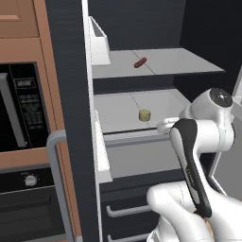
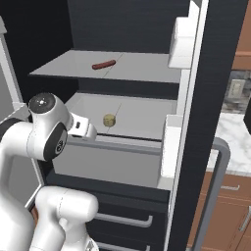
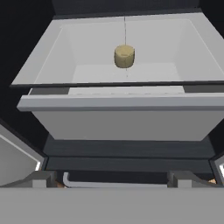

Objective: Retrieve the sausage and cheese from the fridge and place them on the cutting board on the counter.

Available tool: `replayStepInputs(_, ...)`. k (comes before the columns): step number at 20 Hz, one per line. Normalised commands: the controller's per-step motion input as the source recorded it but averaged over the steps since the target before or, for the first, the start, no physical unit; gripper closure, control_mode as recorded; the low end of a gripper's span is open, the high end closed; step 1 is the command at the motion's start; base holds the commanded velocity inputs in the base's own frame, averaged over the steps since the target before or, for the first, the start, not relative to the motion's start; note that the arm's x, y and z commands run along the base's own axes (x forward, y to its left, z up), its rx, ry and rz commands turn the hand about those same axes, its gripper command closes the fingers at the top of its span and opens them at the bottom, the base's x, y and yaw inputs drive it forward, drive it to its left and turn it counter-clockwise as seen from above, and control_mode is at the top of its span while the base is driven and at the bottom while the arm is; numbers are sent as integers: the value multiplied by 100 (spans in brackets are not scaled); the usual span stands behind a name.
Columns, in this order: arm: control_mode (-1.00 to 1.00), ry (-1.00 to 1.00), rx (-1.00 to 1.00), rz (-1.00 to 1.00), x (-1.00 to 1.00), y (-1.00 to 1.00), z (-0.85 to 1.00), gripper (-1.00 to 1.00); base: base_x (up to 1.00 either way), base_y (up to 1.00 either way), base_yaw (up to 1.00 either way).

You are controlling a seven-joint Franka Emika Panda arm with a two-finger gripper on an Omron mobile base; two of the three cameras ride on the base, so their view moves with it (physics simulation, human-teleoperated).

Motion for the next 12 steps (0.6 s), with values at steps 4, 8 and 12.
replayStepInputs(4,-100,0,0,-2,45,-1,-8,-100,0,0,0)
replayStepInputs(8,-100,1,0,0,72,1,3,-100,0,0,0)
replayStepInputs(12,-100,4,0,0,54,-5,10,-100,0,0,0)
